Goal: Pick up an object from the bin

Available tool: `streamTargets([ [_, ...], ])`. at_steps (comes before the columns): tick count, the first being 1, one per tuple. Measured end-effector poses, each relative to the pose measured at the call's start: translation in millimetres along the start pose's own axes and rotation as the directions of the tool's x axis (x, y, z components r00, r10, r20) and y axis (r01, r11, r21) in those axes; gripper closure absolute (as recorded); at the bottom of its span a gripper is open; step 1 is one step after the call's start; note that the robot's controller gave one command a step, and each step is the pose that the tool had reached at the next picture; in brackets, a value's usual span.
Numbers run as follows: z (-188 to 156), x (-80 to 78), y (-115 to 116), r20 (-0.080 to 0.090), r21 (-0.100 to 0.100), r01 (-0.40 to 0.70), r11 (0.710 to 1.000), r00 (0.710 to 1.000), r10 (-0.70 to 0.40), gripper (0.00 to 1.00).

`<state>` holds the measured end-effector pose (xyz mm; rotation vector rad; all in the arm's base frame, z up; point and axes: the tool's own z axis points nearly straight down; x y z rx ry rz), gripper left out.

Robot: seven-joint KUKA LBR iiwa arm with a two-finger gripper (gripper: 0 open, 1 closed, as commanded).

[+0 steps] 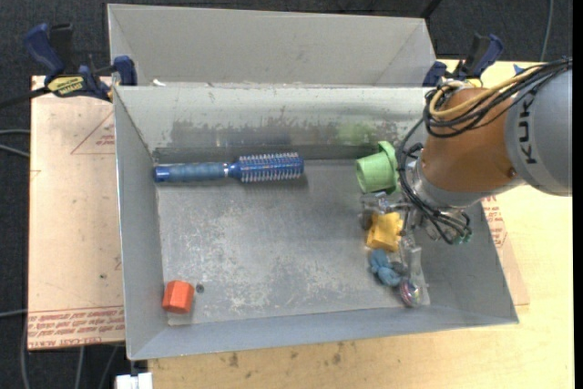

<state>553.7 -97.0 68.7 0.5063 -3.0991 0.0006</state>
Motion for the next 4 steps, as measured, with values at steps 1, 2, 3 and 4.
streamTargets([
  [1, -2, 38.9, 17, 0.004, 0.0, 0.145, 0.989, 0.989, -0.145, 0.0],
  [2, -1, 48.3, 13, 0.004, 0.001, 0.566, 0.825, 0.825, -0.566, 0.0],
  [3, -1, 48.3, 13, 0.004, 0.0, 0.565, 0.825, 0.825, -0.565, 1.0],
  [4, -155, 33.5, 17, 0.007, 0.009, 0.618, 0.786, 0.786, -0.618, 1.0],
])
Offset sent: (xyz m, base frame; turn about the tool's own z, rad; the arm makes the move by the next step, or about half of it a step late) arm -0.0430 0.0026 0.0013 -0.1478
